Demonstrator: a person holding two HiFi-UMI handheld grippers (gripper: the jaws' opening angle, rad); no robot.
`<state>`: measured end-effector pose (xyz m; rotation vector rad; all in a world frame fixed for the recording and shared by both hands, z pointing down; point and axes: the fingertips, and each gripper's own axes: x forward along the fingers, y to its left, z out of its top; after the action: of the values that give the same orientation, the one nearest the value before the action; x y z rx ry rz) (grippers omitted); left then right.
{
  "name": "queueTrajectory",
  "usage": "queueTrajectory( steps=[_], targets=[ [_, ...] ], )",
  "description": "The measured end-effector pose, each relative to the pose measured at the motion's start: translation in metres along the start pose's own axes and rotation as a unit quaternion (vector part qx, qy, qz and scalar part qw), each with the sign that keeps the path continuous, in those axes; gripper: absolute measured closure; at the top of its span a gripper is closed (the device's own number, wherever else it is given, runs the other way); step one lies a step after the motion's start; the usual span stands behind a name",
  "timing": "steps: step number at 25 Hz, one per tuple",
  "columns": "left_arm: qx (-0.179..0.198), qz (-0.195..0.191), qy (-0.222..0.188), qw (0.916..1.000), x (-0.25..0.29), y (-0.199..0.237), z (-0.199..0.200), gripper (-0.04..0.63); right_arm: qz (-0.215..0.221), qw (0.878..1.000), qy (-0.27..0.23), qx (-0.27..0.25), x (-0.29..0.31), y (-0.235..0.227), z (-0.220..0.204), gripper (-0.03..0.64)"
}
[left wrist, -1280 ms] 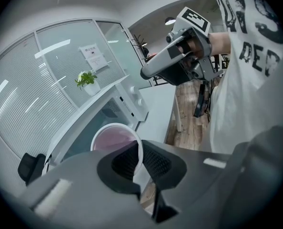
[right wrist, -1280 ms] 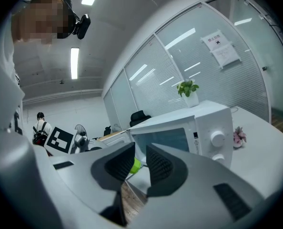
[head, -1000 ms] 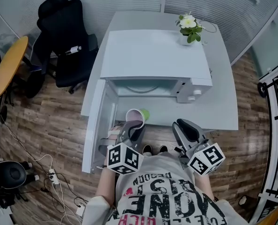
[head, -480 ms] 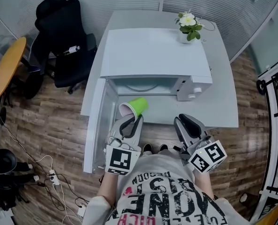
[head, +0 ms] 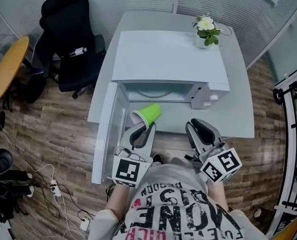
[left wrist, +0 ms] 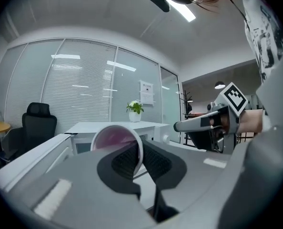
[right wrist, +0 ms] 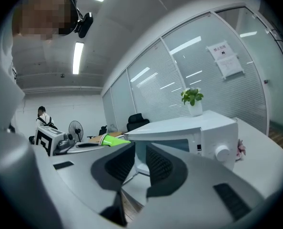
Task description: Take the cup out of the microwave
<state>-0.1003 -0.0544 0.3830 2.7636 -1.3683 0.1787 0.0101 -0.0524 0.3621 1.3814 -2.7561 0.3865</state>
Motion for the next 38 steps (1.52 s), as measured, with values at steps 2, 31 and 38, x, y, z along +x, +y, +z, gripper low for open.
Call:
queueTrajectory(
  steps=[2,31,38],
  targets=[
    [0.003,-0.003,-0.004,1.0000,0.001,-0.001,0.001,0.566,0.002,1.000,-0.002,0.000,0.004,0.001,0.003,0.532],
    [0.005,0.009,-0.030,0.9995,0.017,0.006,0.015,0.566,0.000,1.000,0.004,-0.012,0.017,-0.017,0.008,0.535],
    [-0.016,0.015,-0.024,0.9995,0.018,0.006,0.015,0.566,0.003,1.000,0.009,-0.012,0.019,-0.017,0.007,0.535]
  ],
)
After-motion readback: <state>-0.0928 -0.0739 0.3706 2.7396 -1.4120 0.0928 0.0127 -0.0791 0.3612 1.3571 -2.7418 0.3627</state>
